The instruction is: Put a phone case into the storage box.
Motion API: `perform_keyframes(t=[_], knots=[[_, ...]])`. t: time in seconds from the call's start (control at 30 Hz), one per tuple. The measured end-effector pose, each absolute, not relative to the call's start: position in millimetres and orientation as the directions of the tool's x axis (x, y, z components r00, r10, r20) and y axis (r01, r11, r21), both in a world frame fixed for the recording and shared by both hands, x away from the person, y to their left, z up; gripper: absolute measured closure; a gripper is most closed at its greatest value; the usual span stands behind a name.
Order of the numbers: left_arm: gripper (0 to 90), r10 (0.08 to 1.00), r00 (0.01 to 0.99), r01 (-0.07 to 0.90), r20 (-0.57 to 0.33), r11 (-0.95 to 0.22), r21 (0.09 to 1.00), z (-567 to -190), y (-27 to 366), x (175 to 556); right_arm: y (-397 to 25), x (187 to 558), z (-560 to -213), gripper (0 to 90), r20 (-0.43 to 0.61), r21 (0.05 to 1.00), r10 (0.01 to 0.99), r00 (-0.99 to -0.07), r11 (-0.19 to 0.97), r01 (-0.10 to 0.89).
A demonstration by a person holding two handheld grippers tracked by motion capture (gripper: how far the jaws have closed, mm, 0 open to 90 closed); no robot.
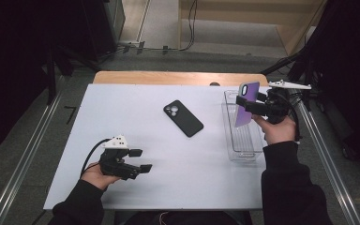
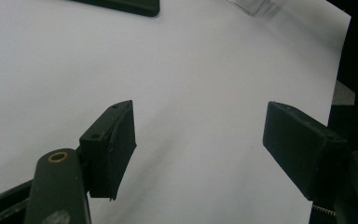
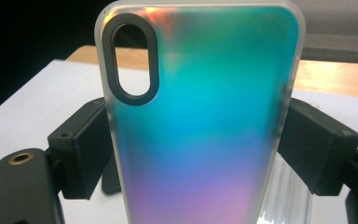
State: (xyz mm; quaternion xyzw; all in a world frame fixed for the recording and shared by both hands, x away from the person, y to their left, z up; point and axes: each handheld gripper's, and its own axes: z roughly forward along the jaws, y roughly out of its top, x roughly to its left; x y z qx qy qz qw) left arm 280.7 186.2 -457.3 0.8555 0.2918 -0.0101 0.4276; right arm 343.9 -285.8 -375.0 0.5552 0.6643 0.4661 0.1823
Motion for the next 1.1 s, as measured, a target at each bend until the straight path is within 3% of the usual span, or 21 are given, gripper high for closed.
perform_keyframes(t=[1.1], knots=[[26.2,0.498,0.823,0.515,-0.274,-0.450,0.730,-456,188,282,-287,425,-396,14.6,0.199,0.818,0.973,-0.117,-0.099,0.567]])
